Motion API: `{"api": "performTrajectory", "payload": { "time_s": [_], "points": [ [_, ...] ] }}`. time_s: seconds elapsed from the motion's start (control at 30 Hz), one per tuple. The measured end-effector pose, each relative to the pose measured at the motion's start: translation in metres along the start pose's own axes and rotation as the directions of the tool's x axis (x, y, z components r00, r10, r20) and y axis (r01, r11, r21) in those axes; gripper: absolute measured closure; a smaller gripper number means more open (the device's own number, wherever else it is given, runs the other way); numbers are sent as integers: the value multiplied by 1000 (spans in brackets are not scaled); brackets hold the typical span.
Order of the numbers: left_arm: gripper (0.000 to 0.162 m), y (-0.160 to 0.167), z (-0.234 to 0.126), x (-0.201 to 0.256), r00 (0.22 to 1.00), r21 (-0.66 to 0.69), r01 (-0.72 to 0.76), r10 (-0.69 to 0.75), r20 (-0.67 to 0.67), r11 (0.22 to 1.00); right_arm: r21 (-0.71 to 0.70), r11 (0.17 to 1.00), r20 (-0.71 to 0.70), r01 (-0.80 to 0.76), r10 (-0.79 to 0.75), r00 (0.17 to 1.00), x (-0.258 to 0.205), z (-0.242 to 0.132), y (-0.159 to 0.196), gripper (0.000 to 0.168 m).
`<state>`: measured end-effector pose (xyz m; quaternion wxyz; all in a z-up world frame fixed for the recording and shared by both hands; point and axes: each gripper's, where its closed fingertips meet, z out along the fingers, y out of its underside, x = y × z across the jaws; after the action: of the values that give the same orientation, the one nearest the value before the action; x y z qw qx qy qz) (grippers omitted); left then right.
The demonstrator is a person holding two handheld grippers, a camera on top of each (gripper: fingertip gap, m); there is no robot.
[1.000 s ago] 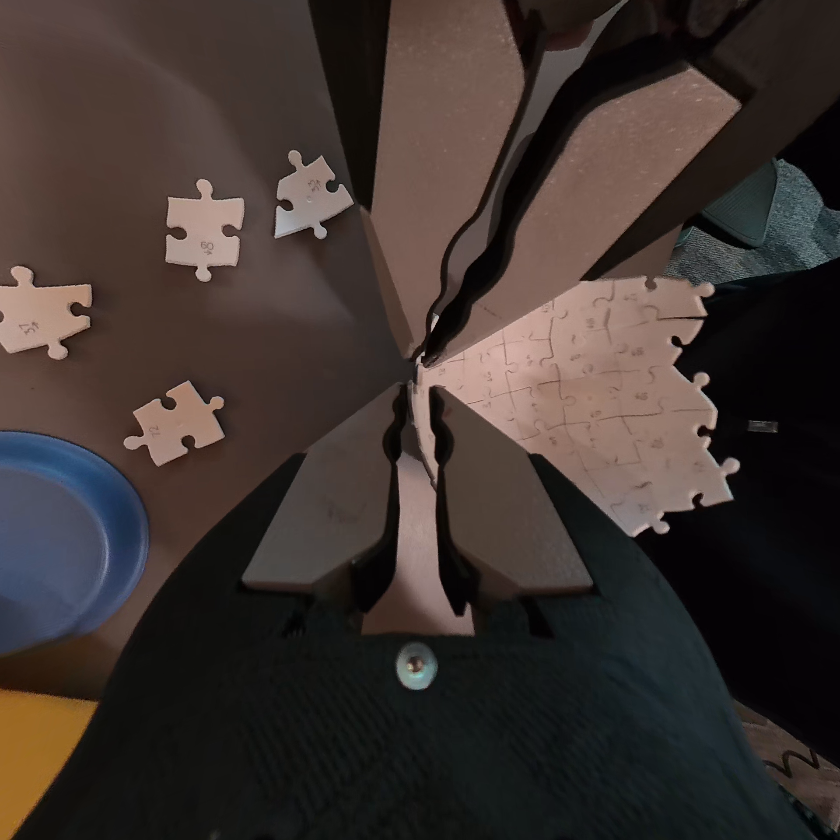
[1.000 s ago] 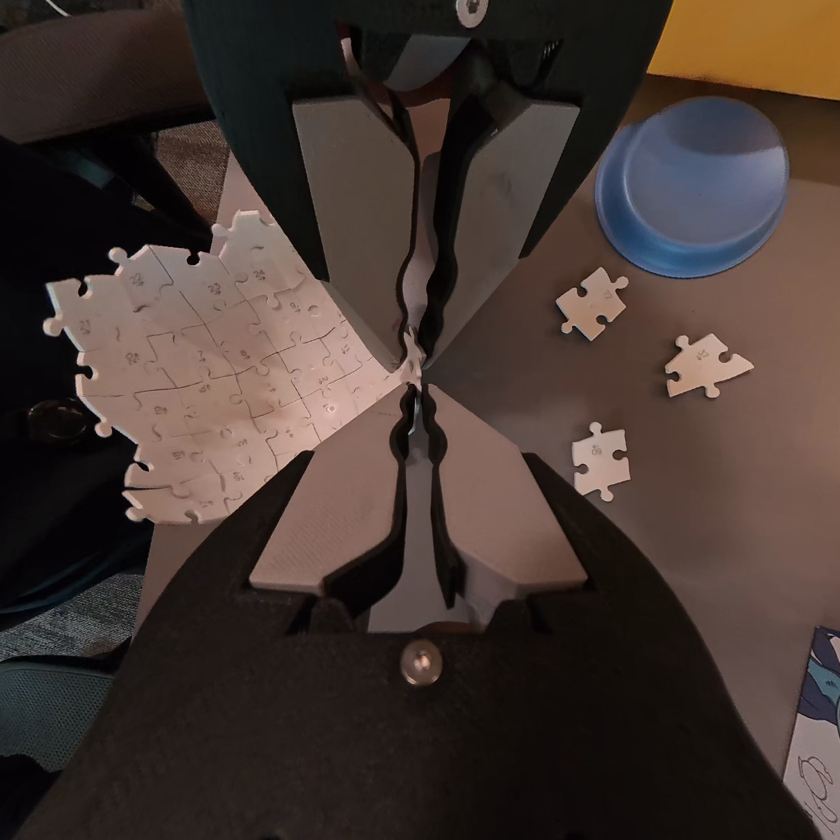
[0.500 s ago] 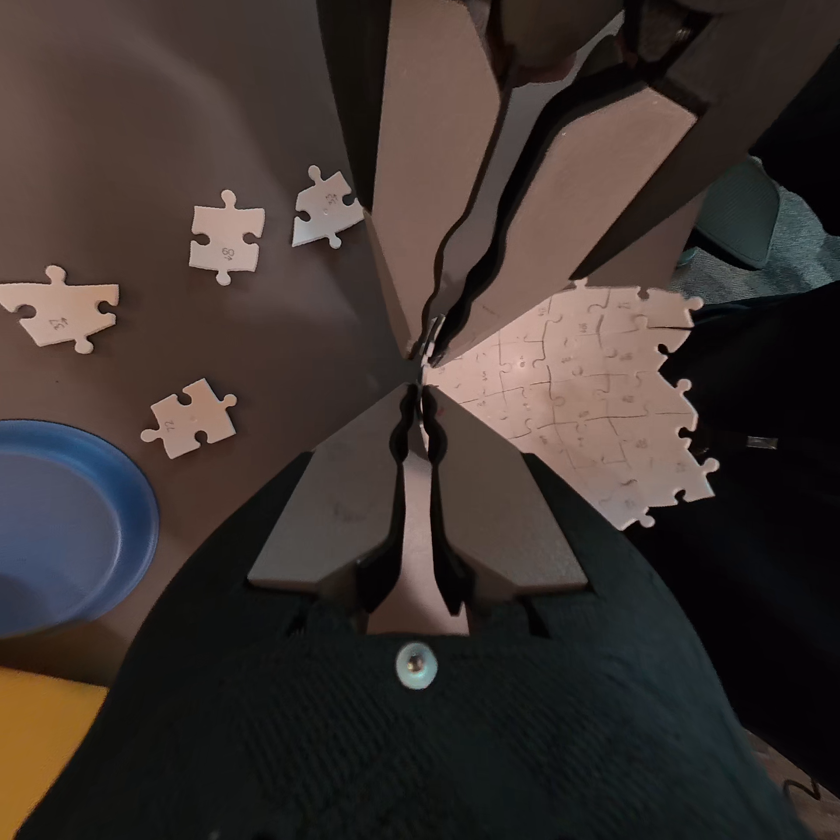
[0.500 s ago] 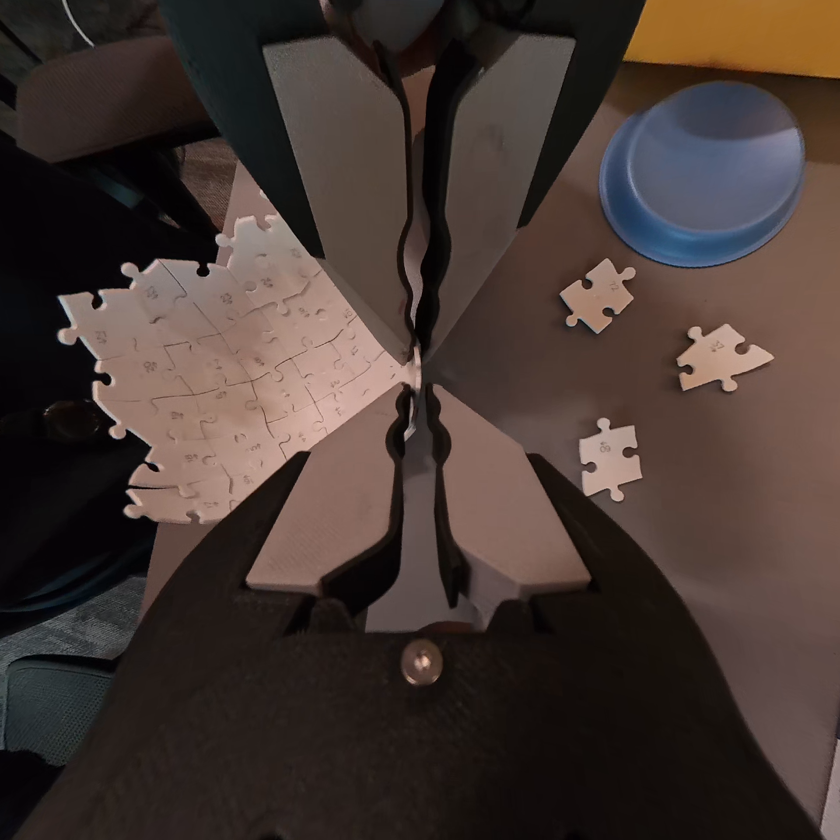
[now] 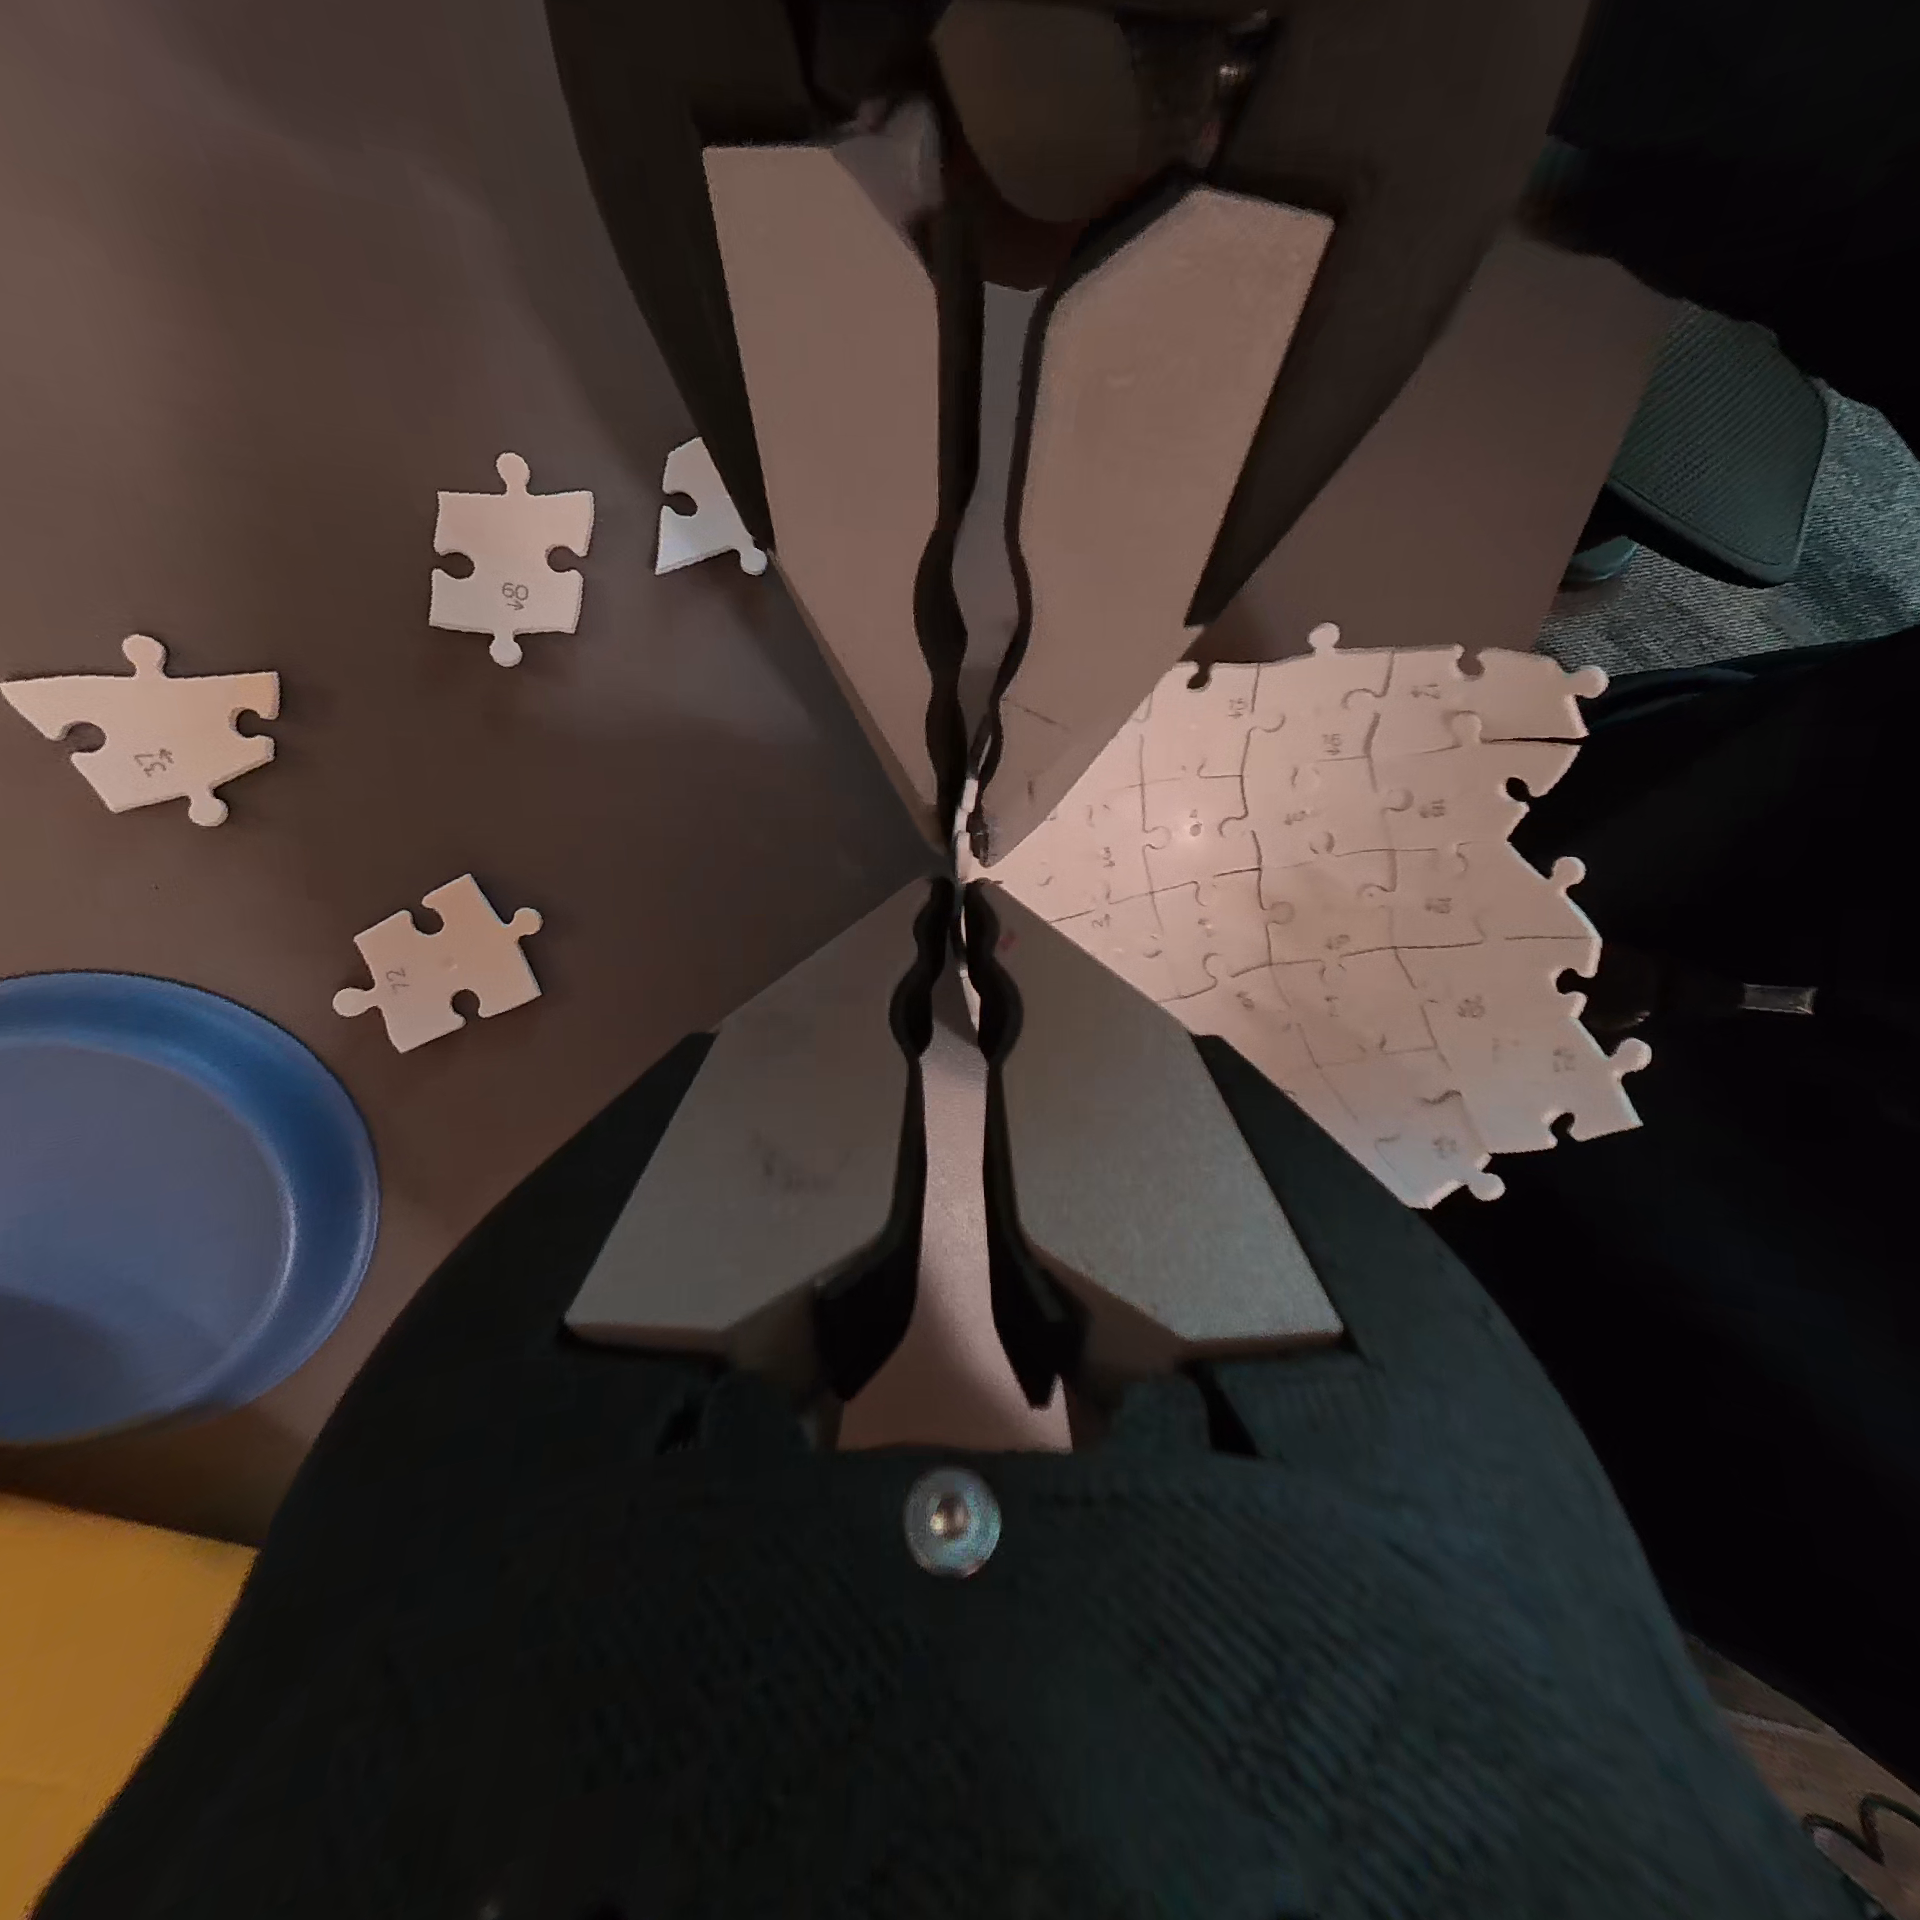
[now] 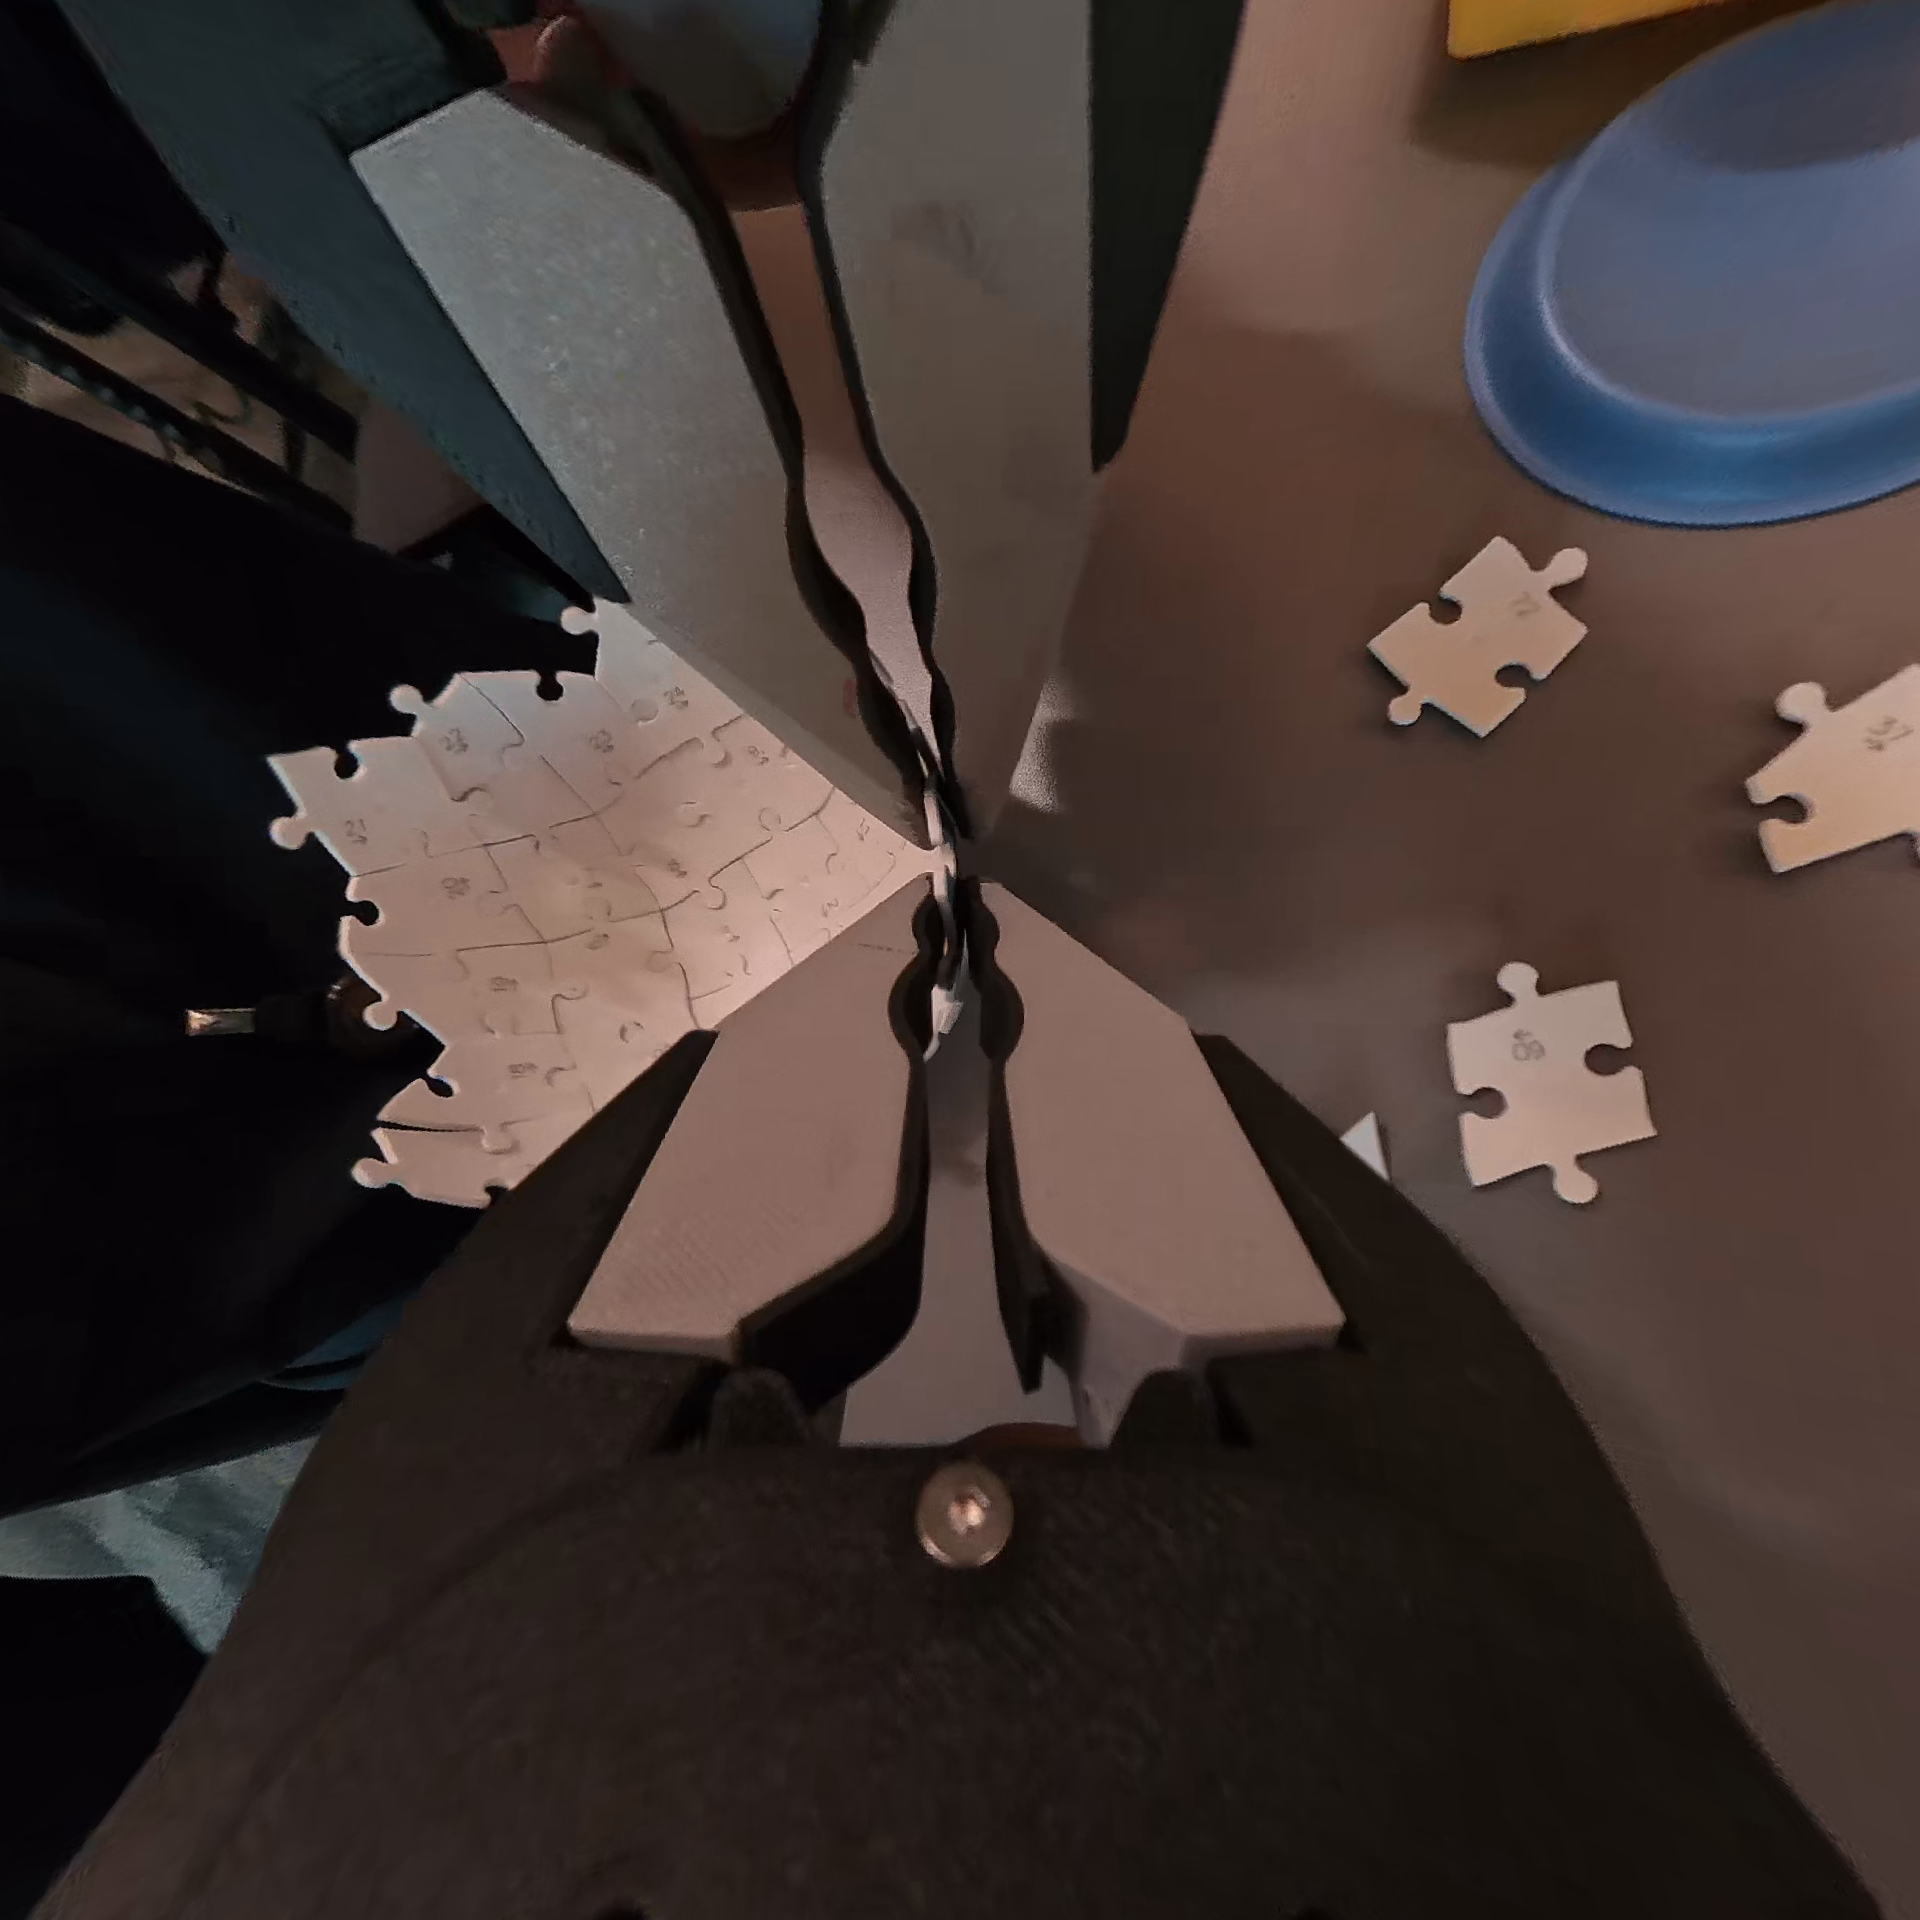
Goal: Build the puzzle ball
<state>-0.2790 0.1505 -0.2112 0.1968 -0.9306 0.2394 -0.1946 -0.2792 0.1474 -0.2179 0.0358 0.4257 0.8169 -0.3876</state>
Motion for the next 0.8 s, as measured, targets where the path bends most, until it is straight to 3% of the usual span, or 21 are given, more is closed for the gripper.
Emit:
{"api": "performTrajectory", "payload": {
  "time_s": [0.23,0.63,0.8],
  "points": [
    [161,-1,1,2,1000,-3,8,-8,-4,1000,2,996,43,-92,92,995,-2,-1,2,167],
    [161,-4,0,3,1000,-10,4,-3,8,1000,2,1000,10,-12,12,1000,-5,-8,2,163],
    [161,-3,1,3,1000,-11,5,-5,10,1000,4,1000,-16,-5,5,1000,-2,-6,2,168]
  ]
}}
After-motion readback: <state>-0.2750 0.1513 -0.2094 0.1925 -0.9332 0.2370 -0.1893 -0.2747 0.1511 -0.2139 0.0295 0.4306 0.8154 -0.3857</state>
